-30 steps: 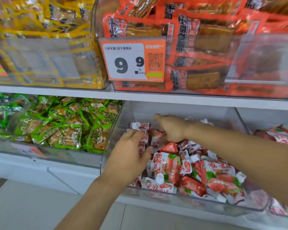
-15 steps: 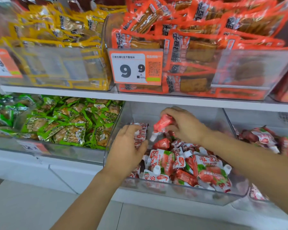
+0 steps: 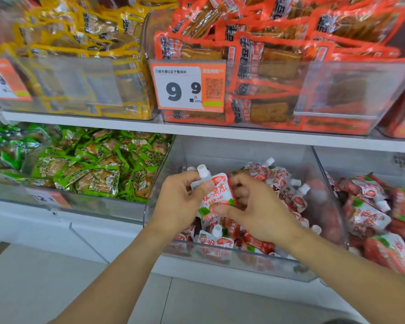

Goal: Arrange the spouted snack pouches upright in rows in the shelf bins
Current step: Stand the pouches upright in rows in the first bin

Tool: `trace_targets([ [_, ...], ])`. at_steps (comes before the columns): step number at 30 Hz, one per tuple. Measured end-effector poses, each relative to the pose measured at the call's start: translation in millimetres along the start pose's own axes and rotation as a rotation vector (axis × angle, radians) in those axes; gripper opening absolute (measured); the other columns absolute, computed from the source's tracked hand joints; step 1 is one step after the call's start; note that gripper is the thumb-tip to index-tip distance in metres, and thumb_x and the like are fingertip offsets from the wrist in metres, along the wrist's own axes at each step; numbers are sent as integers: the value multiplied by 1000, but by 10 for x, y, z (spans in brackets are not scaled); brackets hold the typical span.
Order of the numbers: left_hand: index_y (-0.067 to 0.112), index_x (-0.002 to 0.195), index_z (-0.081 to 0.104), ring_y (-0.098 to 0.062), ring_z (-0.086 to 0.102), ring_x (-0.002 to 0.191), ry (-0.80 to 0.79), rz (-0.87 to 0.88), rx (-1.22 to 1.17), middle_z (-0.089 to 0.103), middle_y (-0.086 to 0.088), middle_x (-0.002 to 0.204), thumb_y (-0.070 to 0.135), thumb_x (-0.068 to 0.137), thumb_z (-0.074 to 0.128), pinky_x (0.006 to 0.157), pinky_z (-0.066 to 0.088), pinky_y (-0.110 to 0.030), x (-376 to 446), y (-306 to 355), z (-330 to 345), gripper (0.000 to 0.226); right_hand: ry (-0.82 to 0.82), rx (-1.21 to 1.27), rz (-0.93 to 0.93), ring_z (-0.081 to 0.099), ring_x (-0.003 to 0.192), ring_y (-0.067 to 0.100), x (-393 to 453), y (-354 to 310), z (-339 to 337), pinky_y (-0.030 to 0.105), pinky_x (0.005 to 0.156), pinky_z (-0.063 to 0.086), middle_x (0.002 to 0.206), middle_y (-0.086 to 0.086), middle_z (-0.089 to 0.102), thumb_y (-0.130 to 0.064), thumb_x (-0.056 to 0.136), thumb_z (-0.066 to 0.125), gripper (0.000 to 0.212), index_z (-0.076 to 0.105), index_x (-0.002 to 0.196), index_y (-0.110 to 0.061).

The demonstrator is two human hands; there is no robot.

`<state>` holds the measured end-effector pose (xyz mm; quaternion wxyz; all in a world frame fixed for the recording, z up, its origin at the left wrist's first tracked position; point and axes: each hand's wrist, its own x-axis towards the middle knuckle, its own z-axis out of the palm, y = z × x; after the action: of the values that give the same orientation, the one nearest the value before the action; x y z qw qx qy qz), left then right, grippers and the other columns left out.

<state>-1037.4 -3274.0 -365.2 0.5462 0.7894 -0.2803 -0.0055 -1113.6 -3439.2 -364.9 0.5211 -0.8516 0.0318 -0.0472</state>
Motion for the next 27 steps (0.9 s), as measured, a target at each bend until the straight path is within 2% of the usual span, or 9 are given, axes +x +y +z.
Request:
trace_targets([
  [4, 13, 82, 72, -4, 65, 63, 36, -75, -121, 72, 4, 69, 23, 90, 65, 57, 49, -20, 68, 56, -44, 16, -113, 172, 57, 73, 75, 27, 89, -70, -85, 40, 64, 60, 94, 3, 76, -21, 76, 83, 43, 59, 111, -14],
  [8, 12, 105, 70, -22, 72, 92, -61, -230, -358, 75, -8, 97, 35, 82, 73, 77, 59, -35, 88, 78, -118, 32, -20, 531, 140, 74, 81, 35, 165, -88, -77, 35, 66, 62, 96, 15, 75, -11, 75, 78, 36, 62, 106, -1],
  [11, 9, 110, 69, -24, 73, 88, -186, -257, -300, 75, -6, 101, 18, 81, 73, 69, 61, -33, 79, 73, -188, 30, -70, 640, 209, 73, 93, 31, 196, -28, -57, 38, 75, 62, 105, 19, 73, 2, 79, 74, 41, 54, 115, 4],
  [14, 6, 109, 69, -23, 73, 83, -253, -266, -265, 76, -5, 99, 7, 81, 72, 61, 59, -29, 96, 44, -249, 28, -267, 546, 209, 71, 101, 32, 230, 30, -201, 46, 80, 59, 114, 20, 70, 10, 76, 75, 55, 51, 124, -3],
  [17, 8, 108, 71, -17, 73, 81, -257, -225, -106, 77, 0, 95, 6, 81, 74, 64, 60, -31, 165, 21, -257, 28, -330, 175, 112, 71, 101, 19, 283, -4, -295, 41, 87, 57, 111, 6, 73, -2, 77, 81, 53, 53, 121, -10],
  [19, 15, 107, 72, -9, 72, 84, -210, -169, 41, 76, 7, 93, 13, 79, 77, 75, 60, -31, 224, -9, -247, 29, -259, 93, 58, 72, 94, 12, 364, -21, -294, 36, 84, 58, 106, 1, 75, -13, 78, 82, 43, 58, 114, -13],
  [22, 22, 116, 67, -2, 68, 88, -112, -123, 241, 72, 13, 98, 30, 74, 82, 82, 55, -25, 277, -59, -242, 46, -39, -43, -30, 73, 86, 19, 530, 69, -249, 46, 78, 60, 97, 1, 75, -23, 76, 84, 34, 61, 100, -20],
  [24, 20, 130, 57, -9, 63, 102, -90, -83, 470, 67, 6, 113, 40, 74, 81, 90, 50, -26, 270, -100, -227, 64, 194, -154, -98, 70, 85, 16, 667, 132, -233, 40, 80, 57, 91, -4, 73, -21, 73, 83, 28, 62, 91, -21],
  [27, 20, 145, 37, -23, 50, 124, -254, -117, 738, 52, -6, 137, 50, 79, 73, 99, 42, -33, 169, -199, -156, 80, 459, -318, -172, 65, 89, 22, 962, 125, -169, 28, 79, 50, 94, 4, 70, -15, 78, 77, 19, 65, 93, -13],
])
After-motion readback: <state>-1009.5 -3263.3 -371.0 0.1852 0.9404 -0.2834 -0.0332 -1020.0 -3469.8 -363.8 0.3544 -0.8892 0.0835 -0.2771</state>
